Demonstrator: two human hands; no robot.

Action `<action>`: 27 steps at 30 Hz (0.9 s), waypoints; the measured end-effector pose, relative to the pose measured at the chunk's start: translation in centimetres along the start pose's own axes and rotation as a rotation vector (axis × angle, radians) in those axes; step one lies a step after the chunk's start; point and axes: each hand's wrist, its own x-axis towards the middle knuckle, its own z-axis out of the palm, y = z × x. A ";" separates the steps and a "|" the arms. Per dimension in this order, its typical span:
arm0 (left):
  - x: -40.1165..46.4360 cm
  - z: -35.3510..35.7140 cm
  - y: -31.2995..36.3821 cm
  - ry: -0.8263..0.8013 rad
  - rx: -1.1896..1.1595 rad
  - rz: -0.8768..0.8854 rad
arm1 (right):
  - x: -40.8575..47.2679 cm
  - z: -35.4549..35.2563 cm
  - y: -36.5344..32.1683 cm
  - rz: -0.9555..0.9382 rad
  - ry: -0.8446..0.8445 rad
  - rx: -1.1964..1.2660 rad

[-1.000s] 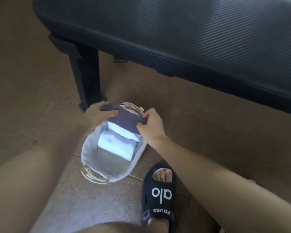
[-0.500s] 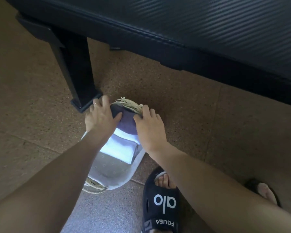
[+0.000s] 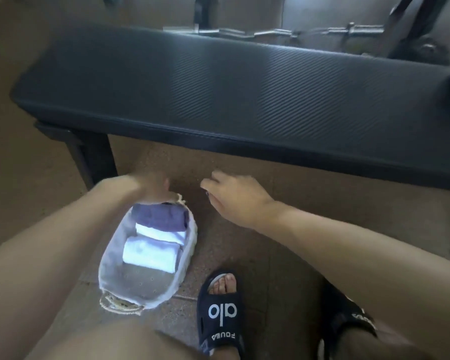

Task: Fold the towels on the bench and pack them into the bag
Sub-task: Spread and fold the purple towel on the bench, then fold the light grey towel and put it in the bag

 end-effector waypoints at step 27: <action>-11.0 -6.6 36.1 0.460 -0.292 0.739 | -26.5 -18.8 23.0 1.115 0.108 -0.266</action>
